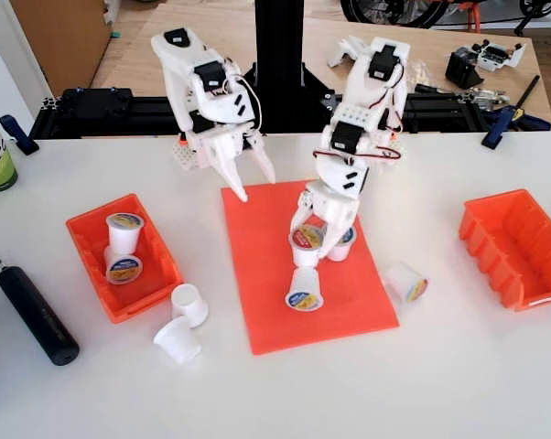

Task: Sort the coffee pods, blue into left, red into right

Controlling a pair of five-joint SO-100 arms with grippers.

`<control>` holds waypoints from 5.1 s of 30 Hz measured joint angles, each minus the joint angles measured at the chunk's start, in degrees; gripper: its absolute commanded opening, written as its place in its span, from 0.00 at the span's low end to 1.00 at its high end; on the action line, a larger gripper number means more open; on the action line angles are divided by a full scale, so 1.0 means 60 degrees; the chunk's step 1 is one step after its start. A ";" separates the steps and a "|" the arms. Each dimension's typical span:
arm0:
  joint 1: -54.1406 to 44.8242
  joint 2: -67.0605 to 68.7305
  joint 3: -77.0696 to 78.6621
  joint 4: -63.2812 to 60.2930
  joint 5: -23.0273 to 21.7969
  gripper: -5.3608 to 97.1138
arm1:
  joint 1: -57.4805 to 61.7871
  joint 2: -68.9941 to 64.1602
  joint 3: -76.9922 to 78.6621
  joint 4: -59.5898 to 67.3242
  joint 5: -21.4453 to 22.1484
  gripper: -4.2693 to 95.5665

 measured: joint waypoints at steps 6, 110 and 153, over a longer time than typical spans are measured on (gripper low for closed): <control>0.0000 0.0000 0.0234 -0.0205 -0.0117 0.31 | -0.0835 0.0000 -0.3750 0.3896 0.0322 0.30; -0.1230 0.0410 0.0879 -0.0879 0.0645 0.30 | -0.6313 0.3076 0.8745 -0.7720 -0.5039 0.42; -0.1465 0.1641 0.0879 0.0190 0.0542 0.29 | -0.4658 0.0293 0.9331 -1.3447 -0.5947 0.19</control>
